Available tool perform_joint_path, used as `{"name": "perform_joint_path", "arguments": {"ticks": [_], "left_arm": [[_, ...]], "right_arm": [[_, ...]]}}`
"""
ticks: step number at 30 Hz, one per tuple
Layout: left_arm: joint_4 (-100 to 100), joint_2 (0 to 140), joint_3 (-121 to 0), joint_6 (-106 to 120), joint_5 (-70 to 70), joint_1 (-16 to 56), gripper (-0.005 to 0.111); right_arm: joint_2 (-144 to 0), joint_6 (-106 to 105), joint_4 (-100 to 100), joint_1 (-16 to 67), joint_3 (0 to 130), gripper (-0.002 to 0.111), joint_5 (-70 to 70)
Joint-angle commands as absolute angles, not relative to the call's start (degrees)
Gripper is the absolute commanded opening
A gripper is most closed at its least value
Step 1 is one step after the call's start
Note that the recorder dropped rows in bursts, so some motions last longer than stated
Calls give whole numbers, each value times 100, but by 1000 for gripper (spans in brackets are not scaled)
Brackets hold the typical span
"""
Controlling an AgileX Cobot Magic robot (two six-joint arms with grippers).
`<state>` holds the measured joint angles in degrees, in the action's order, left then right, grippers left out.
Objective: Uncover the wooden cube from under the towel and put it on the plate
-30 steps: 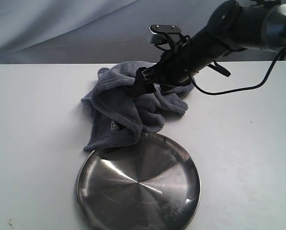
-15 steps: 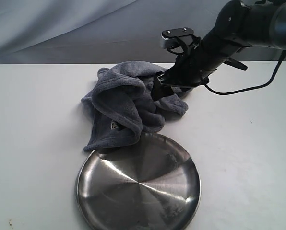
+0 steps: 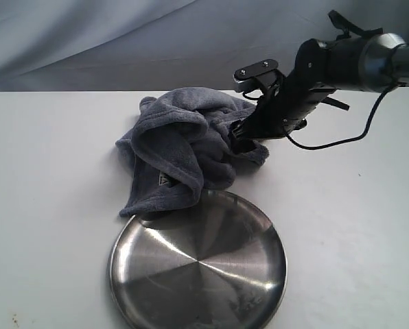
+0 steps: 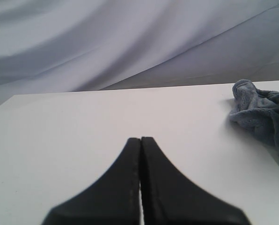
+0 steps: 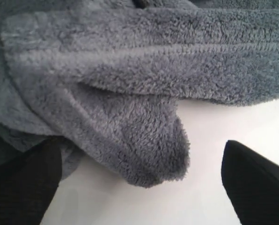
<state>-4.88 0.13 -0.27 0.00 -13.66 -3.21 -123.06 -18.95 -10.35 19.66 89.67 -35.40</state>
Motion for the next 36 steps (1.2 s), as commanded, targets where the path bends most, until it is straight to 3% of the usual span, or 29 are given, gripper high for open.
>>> {"name": "perform_joint_path", "arguments": {"ticks": [1,9,23,30,36], "left_arm": [[-487,0,0,54,-1307,-338,0],[-487,0,0,37,-1307,-338,0],[-487,0,0,51,-1307,-338,0],[-487,0,0,51,-1307,-338,0],[-487,0,0,51,-1307,-338,0]], "right_arm": [[-12505,-1759,-607,1929,9013,85,-3406],[-12725,-1758,-610,1929,9013,82,-3013],[-12835,-1758,-756,1929,9013,36,-2918],[-12746,-1758,-756,1929,9013,0,-2917],[-12330,-1758,-756,1941,9013,0,-2763]]}}
